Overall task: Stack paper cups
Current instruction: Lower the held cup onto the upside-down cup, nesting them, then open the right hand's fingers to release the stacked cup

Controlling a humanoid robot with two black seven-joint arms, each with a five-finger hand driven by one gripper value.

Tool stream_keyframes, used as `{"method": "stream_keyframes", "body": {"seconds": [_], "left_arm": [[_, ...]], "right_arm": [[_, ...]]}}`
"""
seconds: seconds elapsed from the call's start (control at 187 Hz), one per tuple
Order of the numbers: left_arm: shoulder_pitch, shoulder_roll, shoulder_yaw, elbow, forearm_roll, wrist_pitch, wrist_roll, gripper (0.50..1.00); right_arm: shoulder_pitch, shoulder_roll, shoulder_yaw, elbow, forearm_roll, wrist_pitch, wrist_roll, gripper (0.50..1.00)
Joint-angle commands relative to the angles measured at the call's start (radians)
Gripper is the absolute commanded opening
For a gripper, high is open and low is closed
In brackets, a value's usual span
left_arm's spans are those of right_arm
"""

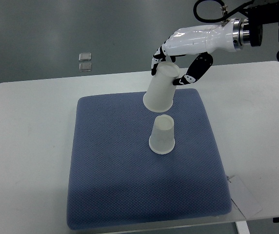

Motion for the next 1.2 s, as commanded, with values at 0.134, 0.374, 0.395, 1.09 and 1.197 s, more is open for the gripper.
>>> {"method": "stream_keyframes", "body": {"seconds": [0.134, 0.374, 0.395, 1.09, 1.197], "left_arm": [[0.0, 0.0, 0.0, 0.0, 0.0, 0.0, 0.0, 1.0], [0.0, 0.0, 0.0, 0.0, 0.0, 0.0, 0.0, 1.0], [0.0, 0.0, 0.0, 0.0, 0.0, 0.0, 0.0, 1.0], [0.0, 0.0, 0.0, 0.0, 0.0, 0.0, 0.0, 1.0], [0.0, 0.0, 0.0, 0.0, 0.0, 0.0, 0.0, 1.0]], "right_arm": [[-0.017, 0.001, -0.008, 0.002, -0.005, 0.034, 0.0, 0.5], [-0.025, 0.004, -0.012, 0.002, -0.007, 0.036, 0.0, 0.5], [-0.026, 0.005, -0.012, 0.004, -0.007, 0.037, 0.0, 0.5], [-0.069, 0.027, -0.01, 0.013, -0.007, 0.04, -0.006, 0.566], [-0.074, 0.027, -0.008, 0.013, -0.005, 0.04, -0.006, 0.705]]}}
